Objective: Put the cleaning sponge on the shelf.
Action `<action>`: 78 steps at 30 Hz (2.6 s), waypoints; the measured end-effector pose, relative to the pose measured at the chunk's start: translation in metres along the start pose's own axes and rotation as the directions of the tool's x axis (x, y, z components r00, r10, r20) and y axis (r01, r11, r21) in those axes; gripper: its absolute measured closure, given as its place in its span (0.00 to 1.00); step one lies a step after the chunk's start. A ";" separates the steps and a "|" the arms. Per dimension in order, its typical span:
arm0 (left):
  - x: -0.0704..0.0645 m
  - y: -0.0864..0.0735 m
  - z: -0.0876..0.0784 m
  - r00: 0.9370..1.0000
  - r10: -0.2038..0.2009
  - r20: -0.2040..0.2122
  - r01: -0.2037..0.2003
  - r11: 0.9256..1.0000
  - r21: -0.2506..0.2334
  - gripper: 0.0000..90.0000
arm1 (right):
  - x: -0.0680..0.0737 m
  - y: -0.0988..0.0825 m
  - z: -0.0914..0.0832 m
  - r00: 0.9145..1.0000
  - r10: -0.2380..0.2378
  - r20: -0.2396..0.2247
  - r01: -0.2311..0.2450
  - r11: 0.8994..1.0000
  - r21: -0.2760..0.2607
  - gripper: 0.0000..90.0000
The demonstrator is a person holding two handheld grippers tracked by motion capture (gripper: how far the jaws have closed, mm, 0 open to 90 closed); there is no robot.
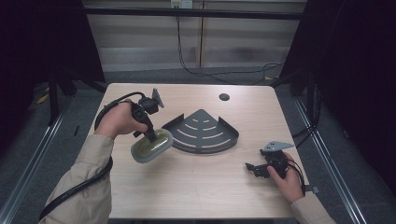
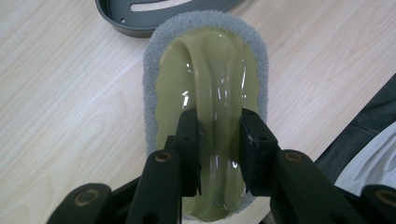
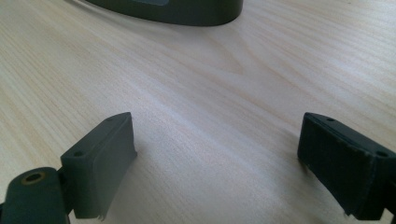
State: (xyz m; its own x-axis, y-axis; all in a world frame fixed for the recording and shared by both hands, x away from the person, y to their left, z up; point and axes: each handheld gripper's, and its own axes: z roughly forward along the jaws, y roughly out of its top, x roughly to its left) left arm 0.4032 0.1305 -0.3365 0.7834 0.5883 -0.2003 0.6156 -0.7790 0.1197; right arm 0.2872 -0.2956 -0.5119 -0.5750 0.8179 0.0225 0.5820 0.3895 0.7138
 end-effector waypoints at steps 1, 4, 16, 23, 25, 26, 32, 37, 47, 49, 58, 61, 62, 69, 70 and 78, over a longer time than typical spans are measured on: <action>0.000 0.001 0.000 1.000 0.000 0.001 0.000 1.000 -0.002 0.79 | 0.000 0.000 0.000 1.000 0.000 0.000 0.000 1.000 0.000 0.12; 0.000 0.004 -0.002 1.000 -0.005 0.000 0.005 1.000 0.003 0.79 | 0.000 0.000 0.000 1.000 0.000 0.000 0.000 1.000 0.000 0.12; 0.003 0.017 -0.004 1.000 -0.018 -0.003 0.018 1.000 0.001 0.79 | 0.000 0.000 0.000 1.000 0.000 0.000 0.000 1.000 0.000 0.12; 0.004 0.025 -0.003 1.000 -0.030 -0.007 0.030 1.000 -0.006 0.79 | 0.000 0.000 0.000 1.000 0.000 0.000 0.000 1.000 0.000 0.12; 0.003 0.027 -0.003 0.999 -0.035 -0.001 0.035 0.999 -0.006 0.79 | 0.000 0.000 0.000 1.000 0.000 0.000 0.000 1.000 0.000 0.12; 0.003 0.028 -0.003 0.999 -0.031 -0.006 0.031 1.000 -0.002 0.79 | 0.000 0.000 0.000 1.000 0.000 0.000 0.000 1.000 0.000 0.12; 0.004 0.034 -0.005 0.999 -0.038 -0.009 0.038 0.999 -0.011 0.79 | 0.000 0.000 0.000 1.000 0.000 -0.002 0.000 1.000 -0.001 0.12; 0.005 0.039 -0.005 0.998 -0.054 -0.014 0.054 0.998 -0.019 0.79 | 0.000 0.000 0.000 1.000 0.000 -0.002 0.000 1.000 -0.001 0.12; 0.006 0.051 0.000 0.999 -0.046 -0.025 0.045 0.999 -0.020 0.79 | 0.000 0.000 0.000 1.000 0.000 0.000 0.000 1.000 0.000 0.12; 0.006 0.054 0.002 0.999 -0.045 -0.027 0.044 0.999 -0.025 0.79 | 0.000 0.000 0.000 1.000 0.000 0.000 0.000 1.000 0.000 0.12; 0.006 0.069 0.009 0.999 -0.037 -0.028 0.036 0.999 -0.027 0.79 | 0.000 0.000 0.000 1.000 0.000 0.000 0.000 1.000 0.000 0.12; 0.006 0.073 0.012 0.999 -0.032 -0.026 0.031 0.999 -0.026 0.79 | 0.000 0.000 0.000 1.000 0.000 0.000 0.000 1.000 0.000 0.12; 0.006 0.075 0.013 0.999 -0.029 -0.025 0.028 0.999 -0.029 0.79 | 0.000 0.000 0.000 1.000 0.000 0.000 0.000 1.000 0.000 0.12; 0.006 0.086 0.016 0.999 -0.017 -0.028 0.016 0.999 -0.033 0.79 | 0.000 0.000 0.000 1.000 0.000 0.000 0.000 1.000 0.000 0.12; 0.006 0.087 0.016 0.999 -0.019 -0.029 0.018 0.999 -0.036 0.79 | 0.000 0.000 0.000 1.000 0.000 0.000 0.000 1.000 0.000 0.12; 0.008 0.095 0.019 0.999 -0.018 -0.034 0.017 0.999 -0.036 0.79 | 0.000 0.000 0.000 1.000 -0.001 0.000 0.001 1.000 0.000 0.12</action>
State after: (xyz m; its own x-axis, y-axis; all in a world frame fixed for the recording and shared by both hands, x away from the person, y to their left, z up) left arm 0.4662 0.0564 -0.3452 0.7745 0.6096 -0.1690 0.6315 -0.7606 0.1509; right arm 0.2872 -0.2957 -0.5119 -0.5755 0.8175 0.0216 0.5813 0.3903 0.7140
